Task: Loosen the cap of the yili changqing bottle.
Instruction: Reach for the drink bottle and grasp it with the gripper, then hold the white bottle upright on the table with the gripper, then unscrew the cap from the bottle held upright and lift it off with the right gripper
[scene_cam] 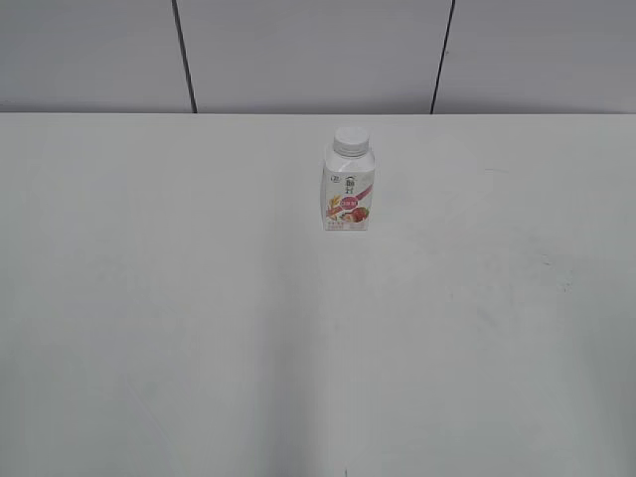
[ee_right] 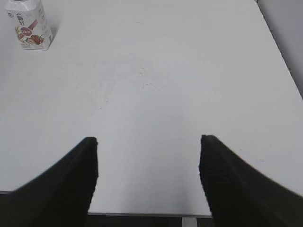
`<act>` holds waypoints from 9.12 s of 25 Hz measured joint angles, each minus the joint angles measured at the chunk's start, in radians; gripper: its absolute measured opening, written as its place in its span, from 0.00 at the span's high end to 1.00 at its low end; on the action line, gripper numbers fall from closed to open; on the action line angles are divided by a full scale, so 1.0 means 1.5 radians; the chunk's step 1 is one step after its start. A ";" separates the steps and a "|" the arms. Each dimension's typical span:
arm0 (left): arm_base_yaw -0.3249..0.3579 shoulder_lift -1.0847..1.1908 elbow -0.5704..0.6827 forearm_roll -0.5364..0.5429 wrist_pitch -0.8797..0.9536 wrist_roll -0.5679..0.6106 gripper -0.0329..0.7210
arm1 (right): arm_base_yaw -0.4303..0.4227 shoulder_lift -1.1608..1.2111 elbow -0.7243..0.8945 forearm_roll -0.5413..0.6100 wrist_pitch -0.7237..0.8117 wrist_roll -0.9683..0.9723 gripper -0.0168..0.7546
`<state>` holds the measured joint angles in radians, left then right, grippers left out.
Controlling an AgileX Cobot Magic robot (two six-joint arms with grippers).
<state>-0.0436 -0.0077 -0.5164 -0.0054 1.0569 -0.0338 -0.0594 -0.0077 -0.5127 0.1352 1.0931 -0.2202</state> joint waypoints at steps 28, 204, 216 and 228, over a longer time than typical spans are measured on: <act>-0.087 0.894 -0.039 0.237 -1.031 -0.126 0.52 | 0.000 0.000 0.000 0.000 0.000 -0.001 0.29; -0.191 1.543 -0.358 0.871 -1.502 -0.248 0.46 | 0.340 1.158 -0.652 0.145 0.047 0.381 0.29; -0.191 1.543 -0.358 0.868 -1.501 -0.248 0.46 | 0.406 1.342 -0.817 0.118 0.077 0.462 0.29; -0.191 1.543 -0.358 0.860 -1.499 -0.248 0.46 | 0.411 1.391 -0.830 0.116 0.079 0.499 0.29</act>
<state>-0.3308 2.3071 -1.0540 1.2844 -1.1918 -0.4060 0.5570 2.0786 -1.7578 0.3093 1.2113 0.5277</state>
